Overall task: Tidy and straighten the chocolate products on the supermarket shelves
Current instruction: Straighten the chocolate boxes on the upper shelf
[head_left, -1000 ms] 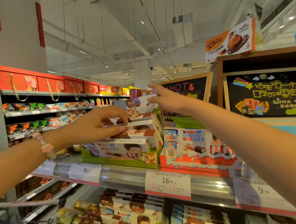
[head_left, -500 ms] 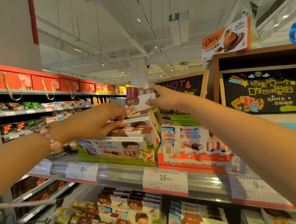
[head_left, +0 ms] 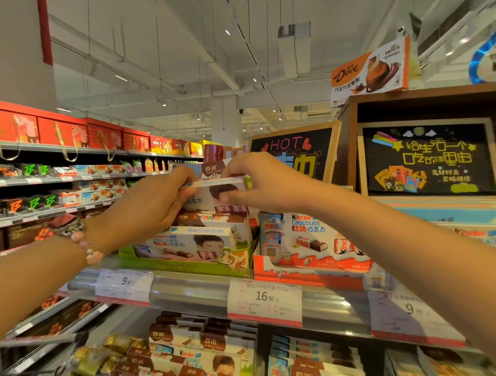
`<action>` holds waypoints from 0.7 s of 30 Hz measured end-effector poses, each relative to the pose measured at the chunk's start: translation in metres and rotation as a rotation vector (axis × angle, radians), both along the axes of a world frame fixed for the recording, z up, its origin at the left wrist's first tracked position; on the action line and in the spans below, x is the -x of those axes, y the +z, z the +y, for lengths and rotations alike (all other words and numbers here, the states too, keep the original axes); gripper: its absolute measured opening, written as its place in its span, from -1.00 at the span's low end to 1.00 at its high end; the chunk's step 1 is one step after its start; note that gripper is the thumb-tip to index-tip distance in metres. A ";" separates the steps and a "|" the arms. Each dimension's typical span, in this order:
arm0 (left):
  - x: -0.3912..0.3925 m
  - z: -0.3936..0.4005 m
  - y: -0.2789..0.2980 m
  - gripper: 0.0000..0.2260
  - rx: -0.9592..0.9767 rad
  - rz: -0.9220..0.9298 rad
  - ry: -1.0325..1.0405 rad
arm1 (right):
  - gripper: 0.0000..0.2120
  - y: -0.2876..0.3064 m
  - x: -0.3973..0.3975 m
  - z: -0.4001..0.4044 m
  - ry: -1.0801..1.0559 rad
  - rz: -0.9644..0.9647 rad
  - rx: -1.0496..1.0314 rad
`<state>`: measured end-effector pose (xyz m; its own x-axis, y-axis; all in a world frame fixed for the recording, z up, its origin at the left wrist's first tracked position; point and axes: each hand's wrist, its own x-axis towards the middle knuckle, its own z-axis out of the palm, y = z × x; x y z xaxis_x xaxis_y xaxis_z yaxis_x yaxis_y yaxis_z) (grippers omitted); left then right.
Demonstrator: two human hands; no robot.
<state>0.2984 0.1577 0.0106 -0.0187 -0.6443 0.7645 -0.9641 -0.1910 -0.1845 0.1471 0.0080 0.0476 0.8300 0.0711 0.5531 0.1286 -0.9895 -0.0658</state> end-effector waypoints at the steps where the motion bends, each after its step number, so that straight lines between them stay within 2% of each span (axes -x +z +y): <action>1: 0.001 0.000 0.002 -0.60 0.028 0.003 -0.004 | -0.80 0.000 0.001 0.000 0.002 -0.028 -0.019; 8: 0.006 0.007 0.027 -0.59 0.262 0.030 -0.047 | -0.97 0.011 0.016 0.002 0.075 -0.245 -0.237; 11: 0.011 0.007 0.033 -0.47 0.298 0.025 -0.040 | -0.94 0.024 0.036 -0.001 0.099 -0.303 -0.336; 13: 0.021 0.002 0.035 -0.45 0.308 0.042 -0.080 | -0.91 0.029 0.049 -0.008 0.093 -0.313 -0.374; 17: 0.048 -0.014 0.041 -0.54 0.250 0.176 -0.238 | -0.87 0.028 0.074 -0.025 0.077 -0.292 -0.463; 21: 0.065 -0.030 0.046 -0.77 0.109 0.488 -0.468 | -0.88 0.023 0.106 -0.049 0.067 -0.199 -0.558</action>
<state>0.2335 0.1274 0.0566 0.0864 -0.5712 0.8163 -0.9175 0.2737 0.2886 0.0407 -0.0413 0.0705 0.7103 -0.2265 0.6664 0.2524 -0.8019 -0.5416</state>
